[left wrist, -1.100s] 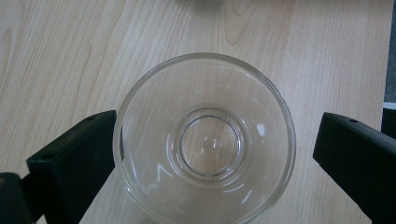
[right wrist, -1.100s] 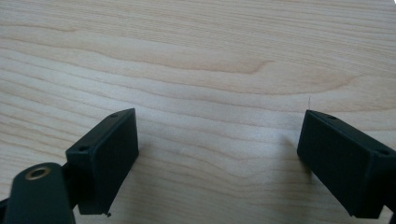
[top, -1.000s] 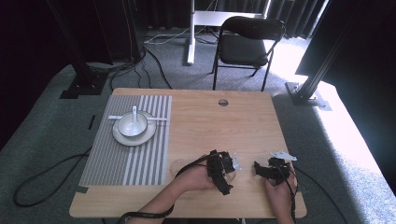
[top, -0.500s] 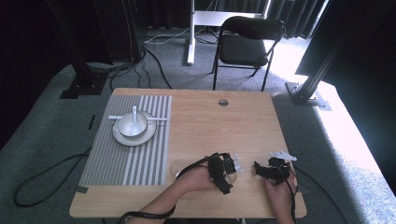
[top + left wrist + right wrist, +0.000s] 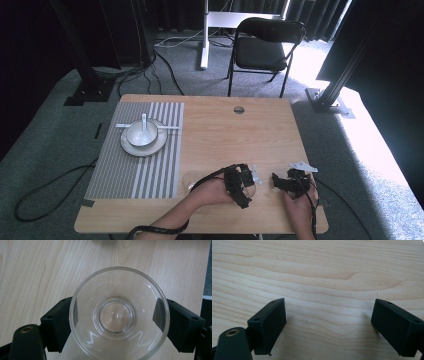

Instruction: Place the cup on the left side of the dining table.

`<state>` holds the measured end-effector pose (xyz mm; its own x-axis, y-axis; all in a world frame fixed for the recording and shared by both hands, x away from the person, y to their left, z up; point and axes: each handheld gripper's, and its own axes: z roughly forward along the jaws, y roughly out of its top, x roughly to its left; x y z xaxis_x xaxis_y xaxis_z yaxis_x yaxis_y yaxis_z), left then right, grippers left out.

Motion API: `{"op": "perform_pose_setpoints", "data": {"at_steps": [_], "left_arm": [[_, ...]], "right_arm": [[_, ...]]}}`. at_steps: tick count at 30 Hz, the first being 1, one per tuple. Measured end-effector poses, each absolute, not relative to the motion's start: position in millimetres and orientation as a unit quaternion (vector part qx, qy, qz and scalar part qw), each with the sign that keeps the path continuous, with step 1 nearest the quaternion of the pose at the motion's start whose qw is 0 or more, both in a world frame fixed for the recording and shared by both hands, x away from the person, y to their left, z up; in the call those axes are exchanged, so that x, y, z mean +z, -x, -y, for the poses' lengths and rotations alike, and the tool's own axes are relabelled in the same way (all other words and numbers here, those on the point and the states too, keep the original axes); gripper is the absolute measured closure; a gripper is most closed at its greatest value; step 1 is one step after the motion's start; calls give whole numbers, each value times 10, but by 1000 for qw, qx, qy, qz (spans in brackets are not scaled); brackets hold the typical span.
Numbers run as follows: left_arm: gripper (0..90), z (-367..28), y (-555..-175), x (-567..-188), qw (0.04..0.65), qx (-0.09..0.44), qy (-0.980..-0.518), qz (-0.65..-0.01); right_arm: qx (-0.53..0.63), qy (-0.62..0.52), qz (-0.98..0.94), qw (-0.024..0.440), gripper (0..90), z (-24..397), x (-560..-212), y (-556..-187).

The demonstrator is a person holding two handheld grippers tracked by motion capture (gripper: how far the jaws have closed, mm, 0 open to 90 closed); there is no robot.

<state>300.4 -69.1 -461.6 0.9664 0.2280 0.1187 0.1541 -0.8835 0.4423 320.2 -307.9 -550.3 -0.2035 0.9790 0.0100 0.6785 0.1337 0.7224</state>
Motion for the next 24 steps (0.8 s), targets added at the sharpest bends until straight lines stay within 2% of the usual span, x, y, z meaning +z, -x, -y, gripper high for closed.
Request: {"op": "perform_pose_setpoints", "data": {"at_steps": [12,24], "left_arm": [[183,716,-3018,-4621,235,69,-963,-112],[183,665,-3116,-4498,245,77,-958,-128]], "right_arm": [[307,-582,-712,244,121,3080,-5503,-3202],[307,-582,-712,244,121,3080,-5503,-3202]]}}
